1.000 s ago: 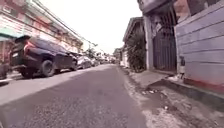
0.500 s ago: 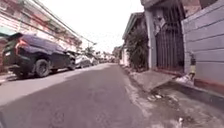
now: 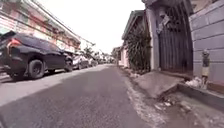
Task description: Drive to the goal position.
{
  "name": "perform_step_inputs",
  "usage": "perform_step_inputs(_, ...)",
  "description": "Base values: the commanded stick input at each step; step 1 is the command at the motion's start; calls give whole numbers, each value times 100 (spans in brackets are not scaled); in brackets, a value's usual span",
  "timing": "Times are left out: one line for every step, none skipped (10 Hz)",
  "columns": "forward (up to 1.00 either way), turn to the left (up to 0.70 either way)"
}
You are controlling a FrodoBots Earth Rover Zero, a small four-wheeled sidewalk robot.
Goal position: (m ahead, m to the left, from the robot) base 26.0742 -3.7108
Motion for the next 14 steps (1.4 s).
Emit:
perform_step_inputs(70, 0)
perform_step_inputs(70, 0)
perform_step_inputs(70, 0)
perform_step_inputs(70, 0)
perform_step_inputs(70, 0)
perform_step_inputs(70, 0)
perform_step_inputs(70, 0)
perform_step_inputs(70, 0)
perform_step_inputs(70, 0)
perform_step_inputs(70, 0)
perform_step_inputs(70, 0)
perform_step_inputs(70, 0)
perform_step_inputs(70, 0)
perform_step_inputs(70, 0)
